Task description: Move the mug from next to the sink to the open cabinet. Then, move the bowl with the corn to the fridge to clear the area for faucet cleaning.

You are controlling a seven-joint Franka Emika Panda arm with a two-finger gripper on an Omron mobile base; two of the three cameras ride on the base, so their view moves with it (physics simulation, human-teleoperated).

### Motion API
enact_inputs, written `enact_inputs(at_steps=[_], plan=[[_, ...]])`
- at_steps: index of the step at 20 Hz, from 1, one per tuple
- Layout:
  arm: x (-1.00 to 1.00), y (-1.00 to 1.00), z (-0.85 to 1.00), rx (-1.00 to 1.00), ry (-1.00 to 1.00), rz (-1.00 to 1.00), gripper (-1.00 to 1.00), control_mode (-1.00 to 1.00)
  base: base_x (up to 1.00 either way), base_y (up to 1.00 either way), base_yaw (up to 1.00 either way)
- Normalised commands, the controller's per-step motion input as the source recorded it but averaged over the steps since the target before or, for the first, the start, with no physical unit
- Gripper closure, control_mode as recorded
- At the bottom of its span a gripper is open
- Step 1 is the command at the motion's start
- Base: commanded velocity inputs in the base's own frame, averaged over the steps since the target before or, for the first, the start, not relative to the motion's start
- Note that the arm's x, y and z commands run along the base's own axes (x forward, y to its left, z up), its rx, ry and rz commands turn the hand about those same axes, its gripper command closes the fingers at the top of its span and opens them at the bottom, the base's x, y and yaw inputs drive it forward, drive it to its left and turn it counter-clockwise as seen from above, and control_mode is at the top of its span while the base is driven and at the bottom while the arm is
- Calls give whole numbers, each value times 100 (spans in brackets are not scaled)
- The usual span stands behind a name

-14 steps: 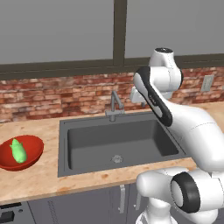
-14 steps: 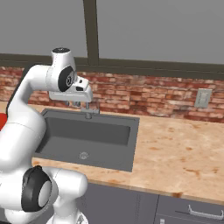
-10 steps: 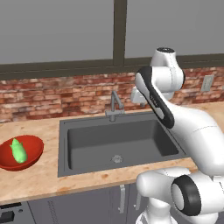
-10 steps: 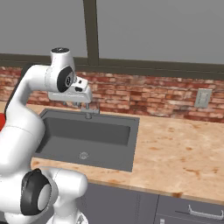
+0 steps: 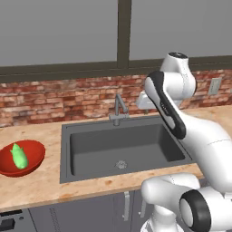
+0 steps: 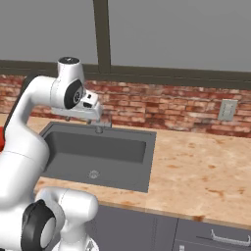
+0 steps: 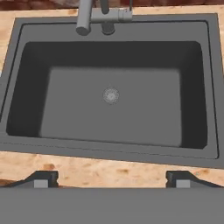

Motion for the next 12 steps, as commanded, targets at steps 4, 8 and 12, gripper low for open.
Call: enact_inputs(at_steps=[4, 8, 12], plan=[[-23, 33, -3, 21, -9, 0, -100, -100, 0, 0, 0], [-8, 59, 0, 24, -6, 1, -100, -100, 0, 0, 0], [0, 96, -14, 11, -1, 0, -100, -100, 0, 0, 0]])
